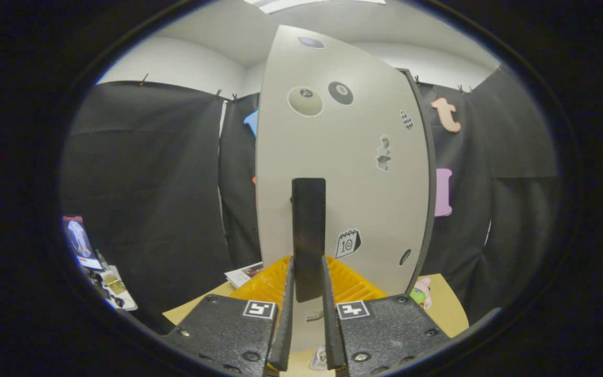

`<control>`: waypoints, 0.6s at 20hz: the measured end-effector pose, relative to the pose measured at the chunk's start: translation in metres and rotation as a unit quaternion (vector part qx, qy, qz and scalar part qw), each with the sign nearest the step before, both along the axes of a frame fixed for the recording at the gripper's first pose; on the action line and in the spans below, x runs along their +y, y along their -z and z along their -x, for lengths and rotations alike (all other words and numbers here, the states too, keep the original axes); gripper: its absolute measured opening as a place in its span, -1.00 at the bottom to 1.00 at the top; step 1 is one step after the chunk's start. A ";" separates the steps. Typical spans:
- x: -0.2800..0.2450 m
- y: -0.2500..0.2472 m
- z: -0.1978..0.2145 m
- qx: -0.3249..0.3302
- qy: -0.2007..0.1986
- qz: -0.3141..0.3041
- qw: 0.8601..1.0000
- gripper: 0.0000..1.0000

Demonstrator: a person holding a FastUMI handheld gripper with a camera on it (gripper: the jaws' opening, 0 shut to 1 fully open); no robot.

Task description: Open the shoe cabinet door, grab the shoes and put them into the shoe cabinet, then close the shoe cabinet door.

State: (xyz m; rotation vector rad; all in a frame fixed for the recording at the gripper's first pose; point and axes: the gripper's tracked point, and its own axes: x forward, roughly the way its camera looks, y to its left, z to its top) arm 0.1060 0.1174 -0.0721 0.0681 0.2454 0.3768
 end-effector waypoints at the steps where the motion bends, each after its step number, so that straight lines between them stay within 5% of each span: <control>1: -0.013 -0.002 0.006 -0.003 0.019 0.006 1.000 -0.49; 5: -0.032 -0.039 -0.016 -0.099 0.037 0.025 0.994 -0.61; 12: -0.015 -0.015 -0.026 -0.053 0.019 0.005 0.998 -0.50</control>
